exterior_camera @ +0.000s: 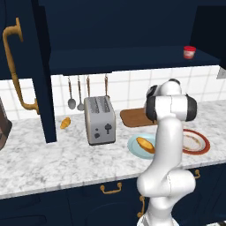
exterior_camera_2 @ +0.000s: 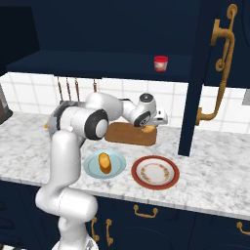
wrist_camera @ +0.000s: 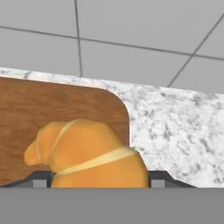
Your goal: From the different types of pastries on the counter, select a croissant and place it on the cutting board. Then retrieve a jar of jam from the cabinet and place it alongside the croissant on the cutting board.
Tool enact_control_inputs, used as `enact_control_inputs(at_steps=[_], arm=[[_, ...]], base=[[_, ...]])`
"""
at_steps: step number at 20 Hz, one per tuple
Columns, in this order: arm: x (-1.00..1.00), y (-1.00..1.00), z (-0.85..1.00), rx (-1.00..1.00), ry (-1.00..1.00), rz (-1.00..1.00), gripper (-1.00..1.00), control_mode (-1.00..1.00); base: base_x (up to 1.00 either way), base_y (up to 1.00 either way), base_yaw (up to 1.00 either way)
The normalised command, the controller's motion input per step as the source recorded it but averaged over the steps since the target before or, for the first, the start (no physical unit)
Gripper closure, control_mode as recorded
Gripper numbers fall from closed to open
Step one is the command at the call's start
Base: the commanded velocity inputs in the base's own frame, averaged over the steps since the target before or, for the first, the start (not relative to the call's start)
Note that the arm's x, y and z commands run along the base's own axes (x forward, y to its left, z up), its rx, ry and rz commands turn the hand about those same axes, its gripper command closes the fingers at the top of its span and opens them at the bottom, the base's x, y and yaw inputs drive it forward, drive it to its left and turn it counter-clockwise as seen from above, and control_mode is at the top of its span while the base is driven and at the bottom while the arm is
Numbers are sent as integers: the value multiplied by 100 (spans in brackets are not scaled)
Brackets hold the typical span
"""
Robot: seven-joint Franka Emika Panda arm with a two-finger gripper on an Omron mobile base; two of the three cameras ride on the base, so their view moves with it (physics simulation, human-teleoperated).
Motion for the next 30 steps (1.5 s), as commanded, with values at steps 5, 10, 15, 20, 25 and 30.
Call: enact_control_inputs(at_steps=[5, 10, 15, 20, 25, 30], arm=[[42, 0, -25, 0, 0, 1, 100, -100], [26, 0, -17, 0, 0, 0, 100, -100], [7, 0, -7, 0, -3, 0, 100, -100], [-1, 0, 0, 0, -1, 0, 100, -100], [-32, 15, -25, 0, 0, 0, 100, -100], [4, 21, -51, -3, -2, 1, 100, -100]], base=[[0, 0, 0], [0, 0, 0], [0, 0, 0], [0, 0, 0], [0, 0, 0], [0, 0, 0]])
